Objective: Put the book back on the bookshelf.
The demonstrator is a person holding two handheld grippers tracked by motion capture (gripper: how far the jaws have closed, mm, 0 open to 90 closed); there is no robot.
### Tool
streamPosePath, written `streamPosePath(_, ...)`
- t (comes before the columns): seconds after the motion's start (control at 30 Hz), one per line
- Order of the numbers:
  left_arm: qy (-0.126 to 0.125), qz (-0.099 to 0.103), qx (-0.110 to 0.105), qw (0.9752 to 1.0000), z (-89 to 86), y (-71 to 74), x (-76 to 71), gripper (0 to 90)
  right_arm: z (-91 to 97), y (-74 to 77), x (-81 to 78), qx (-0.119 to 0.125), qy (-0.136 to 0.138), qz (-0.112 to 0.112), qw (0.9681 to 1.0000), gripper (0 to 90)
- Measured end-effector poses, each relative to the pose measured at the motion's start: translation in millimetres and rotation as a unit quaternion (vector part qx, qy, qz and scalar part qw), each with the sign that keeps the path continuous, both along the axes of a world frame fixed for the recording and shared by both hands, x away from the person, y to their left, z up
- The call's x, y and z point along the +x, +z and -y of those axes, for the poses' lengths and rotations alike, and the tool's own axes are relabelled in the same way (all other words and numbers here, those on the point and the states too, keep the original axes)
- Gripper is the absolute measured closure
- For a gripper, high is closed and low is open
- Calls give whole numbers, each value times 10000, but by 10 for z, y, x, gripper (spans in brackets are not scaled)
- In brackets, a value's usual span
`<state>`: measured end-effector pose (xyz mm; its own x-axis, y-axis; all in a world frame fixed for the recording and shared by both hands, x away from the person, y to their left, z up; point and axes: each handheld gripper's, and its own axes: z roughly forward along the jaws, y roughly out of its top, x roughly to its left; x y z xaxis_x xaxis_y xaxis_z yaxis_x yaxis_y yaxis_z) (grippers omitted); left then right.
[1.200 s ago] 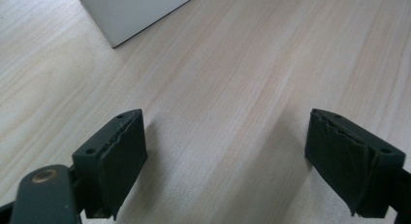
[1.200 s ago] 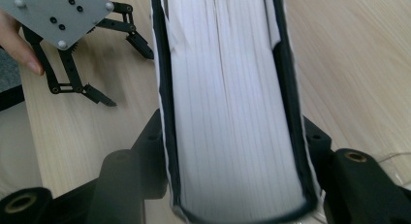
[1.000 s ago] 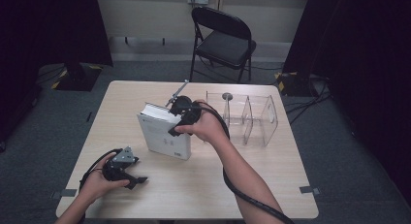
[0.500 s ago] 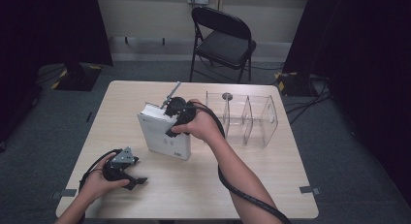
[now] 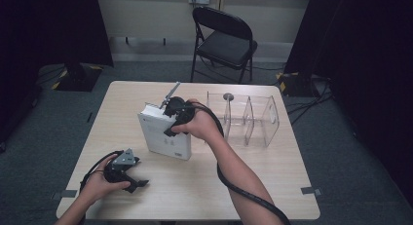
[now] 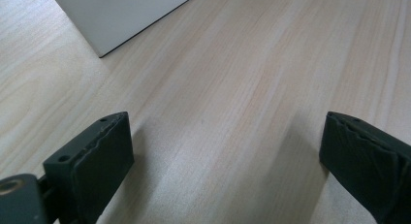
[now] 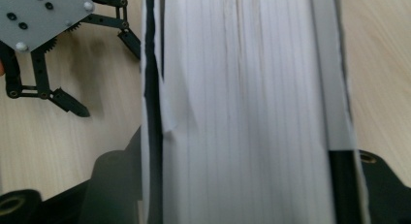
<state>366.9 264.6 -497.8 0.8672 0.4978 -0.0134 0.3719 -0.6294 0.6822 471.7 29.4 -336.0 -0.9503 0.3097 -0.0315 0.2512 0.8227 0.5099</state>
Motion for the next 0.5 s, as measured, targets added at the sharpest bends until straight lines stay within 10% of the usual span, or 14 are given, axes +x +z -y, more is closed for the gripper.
streamPosePath(0.5, -32, 26, -51, 10000, -10, -12, 1, 32, 31, 96, -96, -30, -189, -297, 9994, 516)
